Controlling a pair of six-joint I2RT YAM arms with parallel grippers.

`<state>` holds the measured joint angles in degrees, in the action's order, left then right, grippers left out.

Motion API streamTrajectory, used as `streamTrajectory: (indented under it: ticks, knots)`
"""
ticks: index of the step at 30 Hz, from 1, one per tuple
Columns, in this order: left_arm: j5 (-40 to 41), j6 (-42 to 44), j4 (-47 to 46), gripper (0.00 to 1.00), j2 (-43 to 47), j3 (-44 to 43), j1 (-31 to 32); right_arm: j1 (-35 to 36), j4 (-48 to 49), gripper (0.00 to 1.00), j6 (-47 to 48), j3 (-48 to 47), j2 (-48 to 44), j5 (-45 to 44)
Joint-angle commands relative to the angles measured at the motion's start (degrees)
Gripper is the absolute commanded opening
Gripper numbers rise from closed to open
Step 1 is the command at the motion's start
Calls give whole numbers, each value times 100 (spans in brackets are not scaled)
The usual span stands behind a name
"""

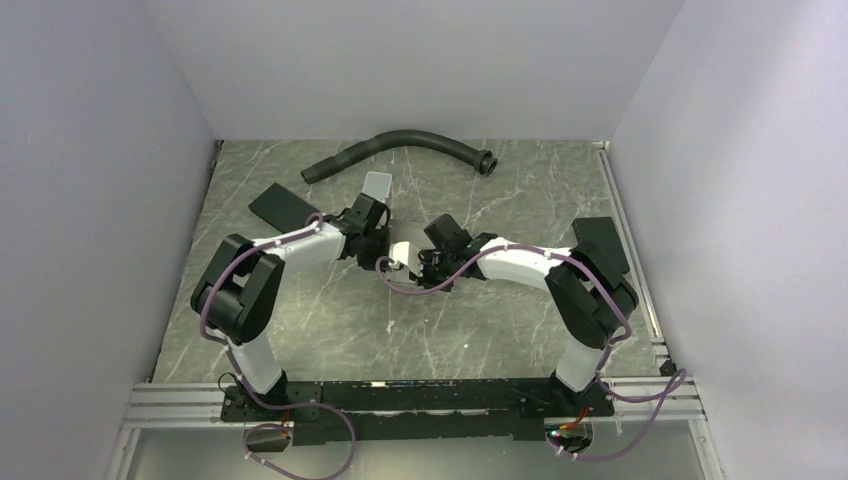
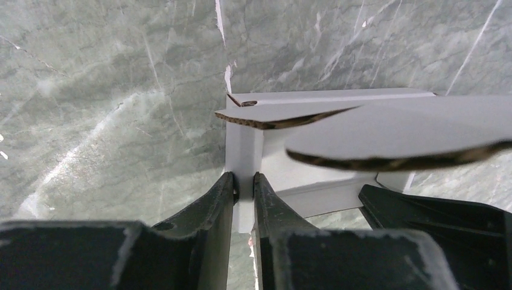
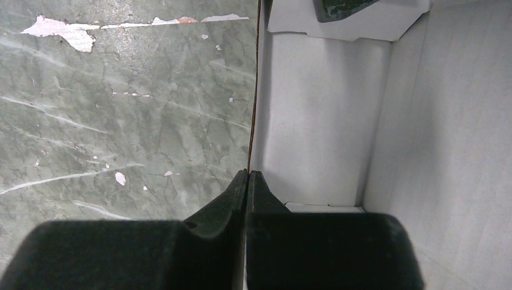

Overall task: Fold the paper box
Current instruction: Fold the paper box at the center of the board.

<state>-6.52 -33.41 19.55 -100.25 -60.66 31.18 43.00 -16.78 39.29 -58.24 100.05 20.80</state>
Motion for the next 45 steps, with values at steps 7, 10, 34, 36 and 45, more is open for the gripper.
streamTrajectory:
  ticks: [7,10,34,36,45]
  knots:
    - [843,55,234,21,-486,-130,283,253,314,0,-114,-65,62,135]
    - [899,45,207,19,-556,-134,310,264,315,0,-121,-57,54,127]
    - [1528,89,285,18,-646,-175,596,280,343,0,-165,-47,28,117]
    - [1461,90,235,21,-632,-173,592,282,334,0,-167,-55,32,113]
    - [1193,28,-31,26,-525,7,495,284,333,0,-167,-56,28,125]
